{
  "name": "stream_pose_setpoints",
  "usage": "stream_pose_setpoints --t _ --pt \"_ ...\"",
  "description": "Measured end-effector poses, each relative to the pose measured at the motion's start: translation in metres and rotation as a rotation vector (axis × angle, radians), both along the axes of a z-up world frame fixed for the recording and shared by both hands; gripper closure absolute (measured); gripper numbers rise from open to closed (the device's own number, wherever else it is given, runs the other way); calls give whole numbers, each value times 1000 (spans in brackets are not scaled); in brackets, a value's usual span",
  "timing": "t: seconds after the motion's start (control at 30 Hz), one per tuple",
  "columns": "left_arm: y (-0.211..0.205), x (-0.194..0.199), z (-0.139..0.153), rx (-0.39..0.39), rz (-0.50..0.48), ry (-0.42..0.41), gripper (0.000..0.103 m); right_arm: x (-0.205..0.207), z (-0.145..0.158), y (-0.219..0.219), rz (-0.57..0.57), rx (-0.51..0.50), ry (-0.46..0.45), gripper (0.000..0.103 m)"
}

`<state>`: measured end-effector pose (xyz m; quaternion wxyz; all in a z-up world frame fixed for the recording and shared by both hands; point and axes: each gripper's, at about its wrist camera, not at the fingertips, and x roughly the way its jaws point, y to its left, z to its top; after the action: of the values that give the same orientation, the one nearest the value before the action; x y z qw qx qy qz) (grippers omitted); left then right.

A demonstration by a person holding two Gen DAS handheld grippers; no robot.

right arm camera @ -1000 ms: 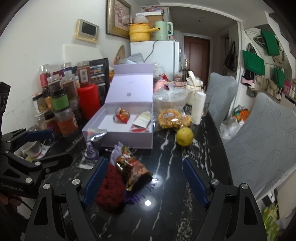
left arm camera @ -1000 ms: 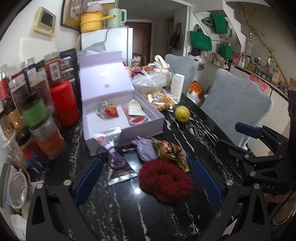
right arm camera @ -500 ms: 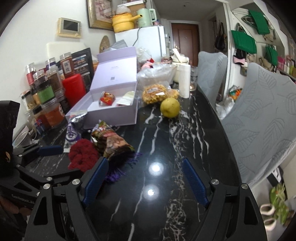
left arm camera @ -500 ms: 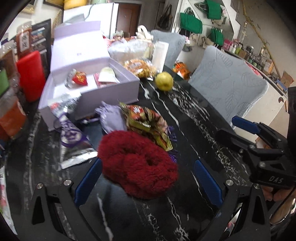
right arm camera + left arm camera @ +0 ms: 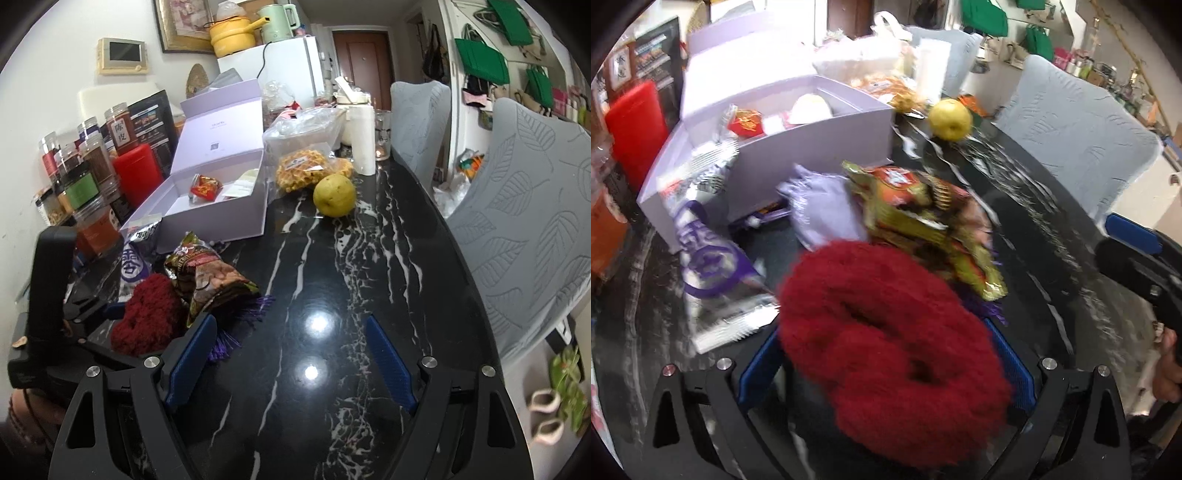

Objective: Organize soft objects
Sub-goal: 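Grasp the red fuzzy scrunchie with the left gripper while the right gripper approaches the chips bag, then grasp the red-and-gold chips bag with the right gripper while the left gripper lifts the scrunchie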

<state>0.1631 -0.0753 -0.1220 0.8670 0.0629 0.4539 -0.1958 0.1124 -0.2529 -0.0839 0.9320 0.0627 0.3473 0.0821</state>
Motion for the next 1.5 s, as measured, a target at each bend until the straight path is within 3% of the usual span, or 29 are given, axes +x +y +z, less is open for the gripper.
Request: stream_pose_setpoints --t 0.13,0.2,0.3,0.57,0.83,1.1,1.2,1.5 --pt "11 -3 3 -78 4 10 3 2 0 0 4 18 10 19" --pt "15 -7 5 -103 1 7 23 2 0 2 5 17 11 19" --pt "18 -13 7 -95 2 5 37 3 -1 7 9 11 11 20" --pt "38 -25 21 -140 18 -7 50 7 -3 23 54 12 16 20" --pt "63 -32 27 -136 75 -4 50 22 -8 41 107 27 38 20" --pt "104 -38 47 -145 212 -70 50 41 -16 62 153 8 57 19" --pt "111 -31 47 -157 238 -68 50 51 -17 72 154 -12 50 15" --pt "126 -19 41 -175 282 -66 50 82 -27 87 144 -12 83 15"
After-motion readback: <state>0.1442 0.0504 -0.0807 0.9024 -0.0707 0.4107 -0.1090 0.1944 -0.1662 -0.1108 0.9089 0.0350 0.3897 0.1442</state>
